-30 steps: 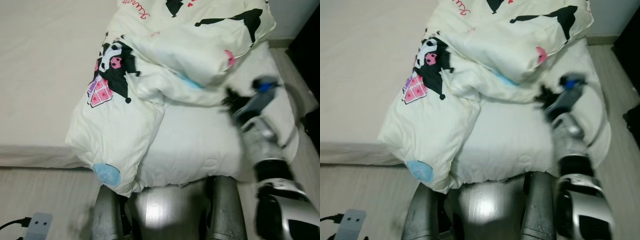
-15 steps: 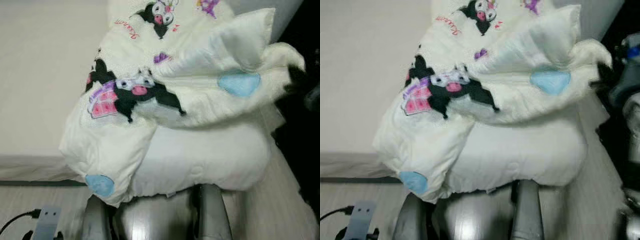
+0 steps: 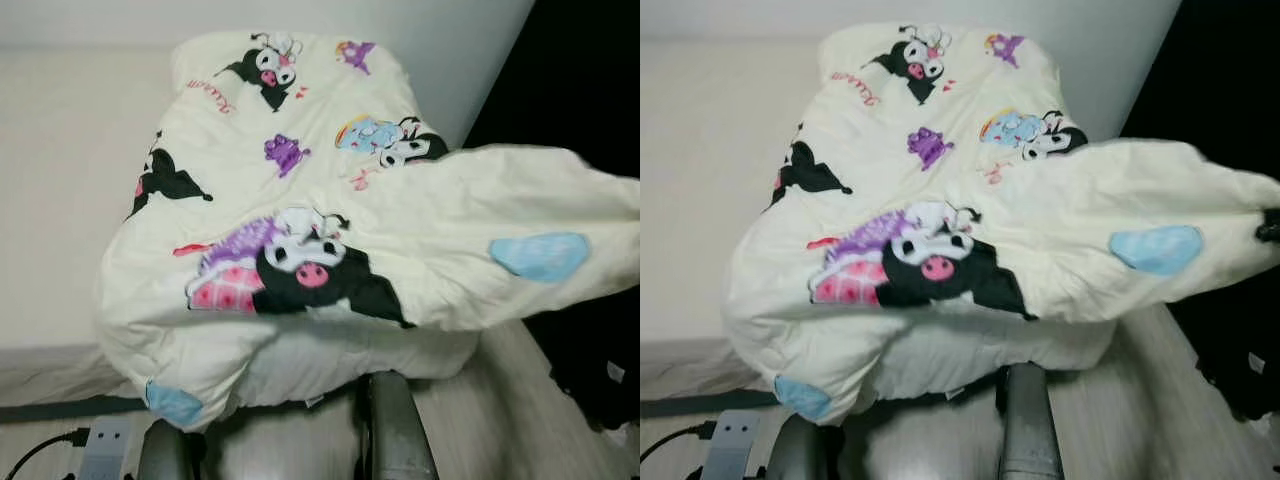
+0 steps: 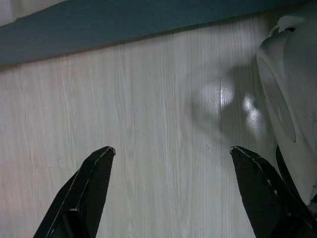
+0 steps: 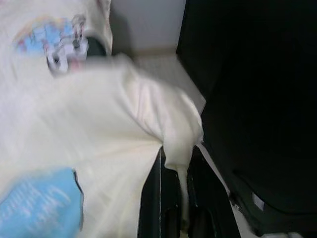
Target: Clean up the room
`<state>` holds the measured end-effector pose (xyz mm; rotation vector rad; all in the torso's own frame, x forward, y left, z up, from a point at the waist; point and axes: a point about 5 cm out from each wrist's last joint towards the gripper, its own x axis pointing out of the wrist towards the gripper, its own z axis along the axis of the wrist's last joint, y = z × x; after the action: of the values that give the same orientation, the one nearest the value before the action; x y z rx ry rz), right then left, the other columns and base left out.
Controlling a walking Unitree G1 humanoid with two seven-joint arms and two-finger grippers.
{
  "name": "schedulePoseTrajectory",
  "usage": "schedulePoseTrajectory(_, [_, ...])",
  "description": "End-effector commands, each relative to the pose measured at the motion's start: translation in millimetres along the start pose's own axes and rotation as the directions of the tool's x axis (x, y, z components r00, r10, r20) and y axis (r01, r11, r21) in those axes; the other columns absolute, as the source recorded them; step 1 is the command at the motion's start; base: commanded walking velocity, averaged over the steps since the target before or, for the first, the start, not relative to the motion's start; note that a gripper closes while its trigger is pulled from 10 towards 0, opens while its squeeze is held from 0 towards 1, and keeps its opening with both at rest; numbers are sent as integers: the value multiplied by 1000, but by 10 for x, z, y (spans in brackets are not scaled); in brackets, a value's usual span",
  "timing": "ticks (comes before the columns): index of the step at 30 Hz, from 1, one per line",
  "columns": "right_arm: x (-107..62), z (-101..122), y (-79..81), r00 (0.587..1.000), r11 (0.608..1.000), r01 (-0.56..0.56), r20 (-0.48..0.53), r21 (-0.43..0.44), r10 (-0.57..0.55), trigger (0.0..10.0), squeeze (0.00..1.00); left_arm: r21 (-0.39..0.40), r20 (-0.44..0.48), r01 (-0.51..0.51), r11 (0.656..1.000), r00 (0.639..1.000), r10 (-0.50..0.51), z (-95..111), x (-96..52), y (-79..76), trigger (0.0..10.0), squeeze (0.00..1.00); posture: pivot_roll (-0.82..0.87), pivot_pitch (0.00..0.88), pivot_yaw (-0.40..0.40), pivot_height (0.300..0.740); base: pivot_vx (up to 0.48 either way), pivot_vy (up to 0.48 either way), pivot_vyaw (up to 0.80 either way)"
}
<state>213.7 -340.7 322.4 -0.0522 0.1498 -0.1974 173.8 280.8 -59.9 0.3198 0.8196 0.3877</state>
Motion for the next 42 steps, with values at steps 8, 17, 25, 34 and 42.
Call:
schedulePoseTrajectory(8, [-192,-453,32,968,991,9,-249,-135,-43,0,0,35,-42,37,999,998,-36,-97,-34,-90,10000,0,-280,185,-36,485,0,0,0])
schedulePoseTrajectory(17, [-126,-1806,470,798,996,-89,-599,-21,59,10000,875,42,-42,39,998,998,-37,-99,-35,-91,10000,0,-249,181,-36,485,0,0,0])
schedulePoseTrajectory(25, [-115,-1975,407,761,992,-57,-648,-112,-29,10000,1000,46,-45,30,999,999,-28,-109,-30,-50,10000,0,-240,171,-38,485,0,0,0])
schedulePoseTrajectory(34, [-84,-1646,-92,765,823,99,-486,-559,-422,10000,1000,58,-34,22,998,999,-20,-58,-9,-22,10000,0,-233,152,-27,485,0,0,0])
schedulePoseTrajectory(42, [270,-1167,344,944,865,140,-198,-481,-263,10000,1000,-237,96,-165,957,977,192,479,138,425,10000,0,-225,141,-27,485,0,0,0])
